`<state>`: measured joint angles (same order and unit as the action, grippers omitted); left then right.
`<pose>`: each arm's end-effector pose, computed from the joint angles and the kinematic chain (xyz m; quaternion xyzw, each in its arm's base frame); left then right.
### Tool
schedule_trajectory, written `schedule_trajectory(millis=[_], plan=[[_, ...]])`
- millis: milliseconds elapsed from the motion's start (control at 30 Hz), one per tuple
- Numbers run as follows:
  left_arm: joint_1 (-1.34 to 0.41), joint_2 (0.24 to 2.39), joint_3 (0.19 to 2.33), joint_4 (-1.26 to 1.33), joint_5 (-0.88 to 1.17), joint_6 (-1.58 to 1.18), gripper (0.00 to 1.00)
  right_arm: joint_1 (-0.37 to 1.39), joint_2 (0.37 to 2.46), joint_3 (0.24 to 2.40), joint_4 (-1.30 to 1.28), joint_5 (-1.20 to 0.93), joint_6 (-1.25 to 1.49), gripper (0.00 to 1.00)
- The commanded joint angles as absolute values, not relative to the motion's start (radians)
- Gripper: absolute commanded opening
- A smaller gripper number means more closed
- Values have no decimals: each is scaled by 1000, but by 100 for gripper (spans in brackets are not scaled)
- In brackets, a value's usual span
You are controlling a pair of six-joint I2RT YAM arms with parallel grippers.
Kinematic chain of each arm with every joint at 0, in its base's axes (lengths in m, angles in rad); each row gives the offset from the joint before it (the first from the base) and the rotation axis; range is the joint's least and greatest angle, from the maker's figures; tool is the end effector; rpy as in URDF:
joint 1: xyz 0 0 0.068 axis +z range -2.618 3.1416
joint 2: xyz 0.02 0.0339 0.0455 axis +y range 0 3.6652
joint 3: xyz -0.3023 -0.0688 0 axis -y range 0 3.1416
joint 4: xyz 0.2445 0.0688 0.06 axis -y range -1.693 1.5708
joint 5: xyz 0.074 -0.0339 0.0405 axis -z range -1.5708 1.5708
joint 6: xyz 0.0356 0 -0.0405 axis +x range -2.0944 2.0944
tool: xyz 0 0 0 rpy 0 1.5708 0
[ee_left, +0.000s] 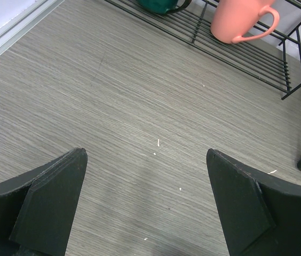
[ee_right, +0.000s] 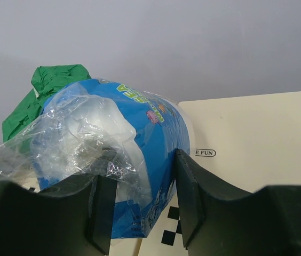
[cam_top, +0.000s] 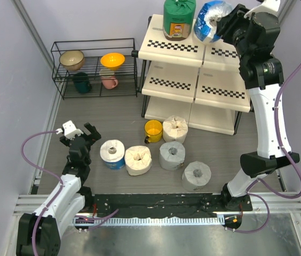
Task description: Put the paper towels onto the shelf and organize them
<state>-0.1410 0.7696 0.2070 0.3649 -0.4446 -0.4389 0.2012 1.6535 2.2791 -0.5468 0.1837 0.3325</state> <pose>0.1465 -0.0053 0.2233 -0.2502 0.7253 -0.0134 0.6412 0.3116 0.0569 0.6152 0.1116 0.6700 0.1328 0.7218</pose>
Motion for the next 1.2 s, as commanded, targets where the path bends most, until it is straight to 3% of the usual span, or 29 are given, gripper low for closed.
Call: schedule_trajectory(millis=[0, 133, 533, 767, 933, 1033, 1167], plan=[[-138, 761, 230, 393, -460, -446, 100, 199, 1652, 2301, -434, 152, 345, 52], [-137, 759, 229, 393, -462, -448, 100, 199, 1658, 2301, -433, 149, 350, 62], [-138, 756, 227, 394, -462, -446, 100, 198, 1628, 2278, -413, 143, 350, 66], [-138, 750, 224, 394, -463, -448, 100, 199, 1430, 2113, -345, 14, 386, 67], [-138, 744, 221, 396, -463, -449, 100, 209, 1247, 1906, -255, -222, 511, 70], [-138, 752, 224, 396, -463, -449, 100, 286, 1218, 1764, -250, -307, 557, 69], [-137, 753, 225, 394, -460, -448, 100, 541, 1235, 1585, -316, -168, 460, 72]])
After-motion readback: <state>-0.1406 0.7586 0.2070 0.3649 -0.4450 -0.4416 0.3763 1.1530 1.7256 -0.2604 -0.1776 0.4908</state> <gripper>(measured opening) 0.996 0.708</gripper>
